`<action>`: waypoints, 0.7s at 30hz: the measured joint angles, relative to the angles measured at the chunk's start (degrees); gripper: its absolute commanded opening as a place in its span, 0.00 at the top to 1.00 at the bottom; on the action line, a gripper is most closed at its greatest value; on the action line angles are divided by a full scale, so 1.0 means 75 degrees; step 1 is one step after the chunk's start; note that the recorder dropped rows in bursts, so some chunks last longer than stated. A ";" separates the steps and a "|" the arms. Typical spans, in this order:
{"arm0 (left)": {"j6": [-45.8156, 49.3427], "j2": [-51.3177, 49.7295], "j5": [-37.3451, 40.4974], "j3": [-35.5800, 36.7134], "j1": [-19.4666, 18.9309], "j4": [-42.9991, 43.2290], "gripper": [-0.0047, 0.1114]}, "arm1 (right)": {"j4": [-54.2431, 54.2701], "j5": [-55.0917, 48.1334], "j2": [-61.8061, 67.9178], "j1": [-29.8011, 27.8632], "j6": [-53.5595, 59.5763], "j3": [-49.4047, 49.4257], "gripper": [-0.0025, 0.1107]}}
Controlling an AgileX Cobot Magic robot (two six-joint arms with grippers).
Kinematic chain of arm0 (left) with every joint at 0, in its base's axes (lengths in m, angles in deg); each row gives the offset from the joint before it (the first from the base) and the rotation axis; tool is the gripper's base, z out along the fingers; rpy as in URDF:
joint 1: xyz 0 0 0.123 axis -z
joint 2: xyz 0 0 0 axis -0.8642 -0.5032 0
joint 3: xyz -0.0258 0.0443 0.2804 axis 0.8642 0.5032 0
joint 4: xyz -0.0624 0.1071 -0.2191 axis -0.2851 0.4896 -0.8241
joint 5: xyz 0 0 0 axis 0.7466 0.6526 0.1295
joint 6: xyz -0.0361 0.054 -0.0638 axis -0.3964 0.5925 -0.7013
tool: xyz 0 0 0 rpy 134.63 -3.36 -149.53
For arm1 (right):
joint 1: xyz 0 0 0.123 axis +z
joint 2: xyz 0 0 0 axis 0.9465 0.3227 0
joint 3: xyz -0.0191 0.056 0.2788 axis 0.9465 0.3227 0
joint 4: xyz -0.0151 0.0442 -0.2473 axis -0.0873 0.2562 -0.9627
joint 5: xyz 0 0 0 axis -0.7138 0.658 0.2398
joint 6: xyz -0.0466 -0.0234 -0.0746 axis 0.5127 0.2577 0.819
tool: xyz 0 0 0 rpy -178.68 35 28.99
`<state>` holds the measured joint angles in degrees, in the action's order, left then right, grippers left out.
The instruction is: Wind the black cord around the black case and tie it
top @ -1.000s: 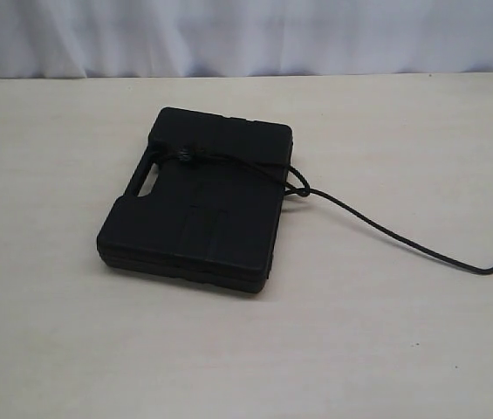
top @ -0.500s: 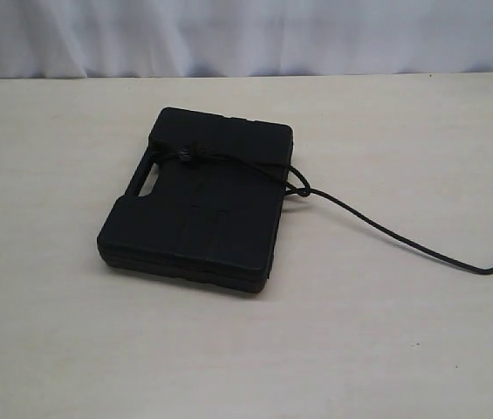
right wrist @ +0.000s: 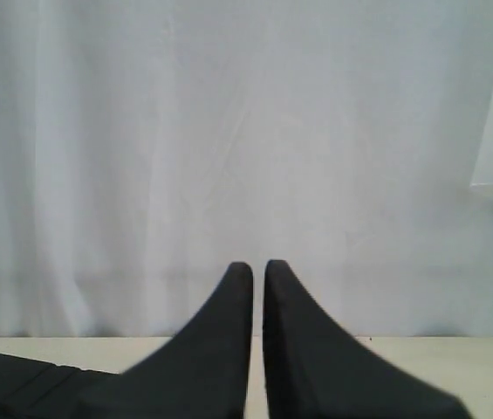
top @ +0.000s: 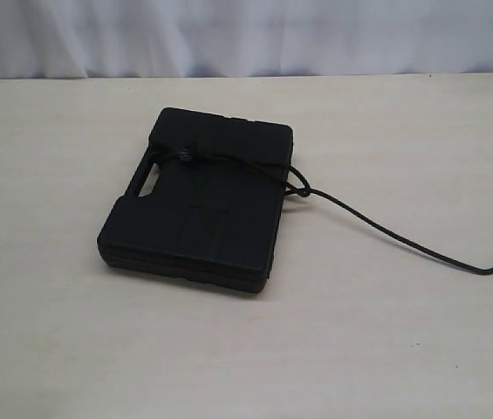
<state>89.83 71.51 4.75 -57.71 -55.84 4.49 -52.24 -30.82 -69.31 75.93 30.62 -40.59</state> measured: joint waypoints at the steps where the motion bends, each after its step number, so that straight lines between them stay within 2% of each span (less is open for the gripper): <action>1: 0.0000 0.0005 0.0186 0.0000 -0.0015 0.0039 0.96 | -0.0018 0.0000 -0.0059 0.0000 0.0000 0.0000 0.94; 9: 0.0000 0.0018 0.0253 0.0000 -0.0614 0.0174 0.96 | -0.0032 -0.0199 -0.0078 0.0000 0.0000 0.0000 0.94; 21: 0.0000 0.0018 0.0253 0.0000 -0.0615 0.0264 0.96 | -0.0032 -0.0199 -0.0090 0.0000 0.0000 0.0000 0.94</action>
<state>89.83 71.65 6.64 -57.71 -60.45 6.47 -52.48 -32.31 -69.99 75.93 30.62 -40.59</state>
